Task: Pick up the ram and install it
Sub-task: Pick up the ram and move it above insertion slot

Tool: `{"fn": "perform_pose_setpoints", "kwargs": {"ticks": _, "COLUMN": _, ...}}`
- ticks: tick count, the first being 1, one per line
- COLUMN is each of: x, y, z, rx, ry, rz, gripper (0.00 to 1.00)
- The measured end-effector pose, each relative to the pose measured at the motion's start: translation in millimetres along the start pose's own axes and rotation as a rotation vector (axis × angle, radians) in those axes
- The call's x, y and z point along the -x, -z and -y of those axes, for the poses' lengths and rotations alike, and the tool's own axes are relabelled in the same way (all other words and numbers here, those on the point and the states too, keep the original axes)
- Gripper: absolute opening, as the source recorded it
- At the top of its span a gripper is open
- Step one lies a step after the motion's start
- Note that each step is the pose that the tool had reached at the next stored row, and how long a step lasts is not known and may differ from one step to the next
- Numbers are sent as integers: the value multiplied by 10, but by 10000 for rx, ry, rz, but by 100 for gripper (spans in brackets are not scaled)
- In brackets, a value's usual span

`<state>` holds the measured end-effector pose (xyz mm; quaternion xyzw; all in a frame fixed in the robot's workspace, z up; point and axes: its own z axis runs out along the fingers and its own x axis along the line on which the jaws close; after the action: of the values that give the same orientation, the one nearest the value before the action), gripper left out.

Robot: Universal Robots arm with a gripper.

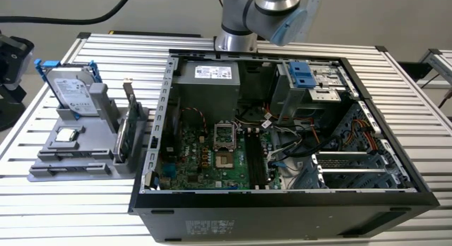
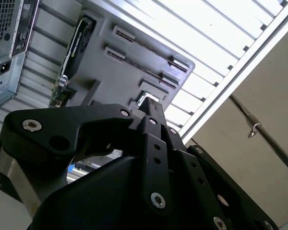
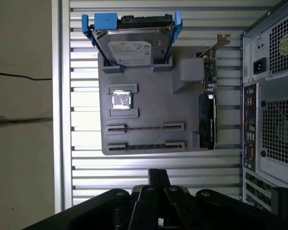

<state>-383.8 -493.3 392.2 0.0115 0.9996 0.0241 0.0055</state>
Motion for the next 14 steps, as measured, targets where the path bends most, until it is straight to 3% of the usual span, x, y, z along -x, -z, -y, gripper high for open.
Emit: {"fn": "perform_pose_setpoints", "kwargs": {"ticks": 14, "x": -1, "y": -95, "z": 5, "rx": -17, "ry": -271, "rz": 14, "gripper": 0}}
